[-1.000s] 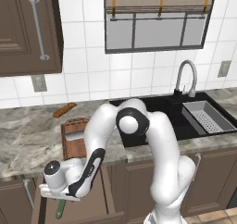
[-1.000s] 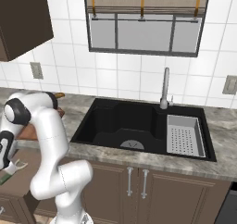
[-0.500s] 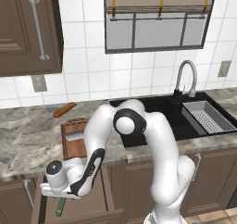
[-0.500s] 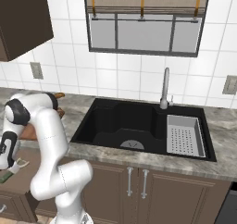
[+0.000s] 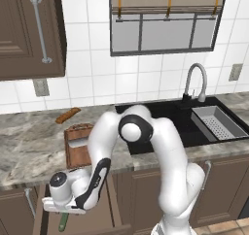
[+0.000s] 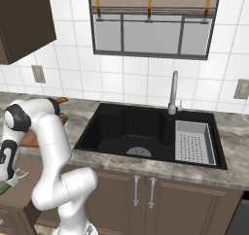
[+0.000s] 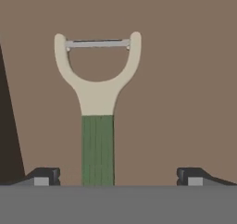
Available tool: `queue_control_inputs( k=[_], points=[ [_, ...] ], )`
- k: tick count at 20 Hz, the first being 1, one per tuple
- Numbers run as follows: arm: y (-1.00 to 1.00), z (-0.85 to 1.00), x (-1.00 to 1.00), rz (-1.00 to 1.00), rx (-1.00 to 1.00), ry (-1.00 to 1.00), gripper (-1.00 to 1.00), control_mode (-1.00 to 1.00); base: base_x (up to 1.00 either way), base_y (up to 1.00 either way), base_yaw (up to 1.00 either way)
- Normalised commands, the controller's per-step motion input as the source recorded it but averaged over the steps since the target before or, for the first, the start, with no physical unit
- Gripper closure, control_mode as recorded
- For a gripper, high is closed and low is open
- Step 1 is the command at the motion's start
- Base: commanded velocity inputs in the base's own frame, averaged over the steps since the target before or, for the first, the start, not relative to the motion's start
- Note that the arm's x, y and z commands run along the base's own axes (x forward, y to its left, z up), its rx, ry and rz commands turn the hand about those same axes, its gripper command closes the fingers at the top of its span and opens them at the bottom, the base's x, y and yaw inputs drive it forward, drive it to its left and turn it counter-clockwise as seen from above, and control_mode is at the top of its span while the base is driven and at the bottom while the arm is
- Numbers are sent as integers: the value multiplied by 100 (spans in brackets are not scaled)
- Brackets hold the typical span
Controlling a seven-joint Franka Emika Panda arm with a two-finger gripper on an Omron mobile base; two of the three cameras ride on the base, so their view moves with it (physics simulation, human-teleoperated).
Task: Open the drawer on the left and place the cutting tools on the cutting board.
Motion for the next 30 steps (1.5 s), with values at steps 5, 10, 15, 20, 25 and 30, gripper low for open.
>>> queue_control_inputs(
  k=[5,10,15,20,25,30],
  points=[
    [0,-33,-49,-7,0,-4,-100,-100,0,0,0],
    [0,-39,-41,-7,0,-3,-100,-100,0,0,0],
    [2,-48,-48,-7,0,0,-100,-100,0,0,0],
    [7,-52,-43,-7,0,0,-100,-100,0,0,0],
    [7,-43,-30,-7,0,-2,-100,-100,0,0,0],
    [8,-39,-29,-5,0,-6,-100,-100,0,0,0]
  ],
)
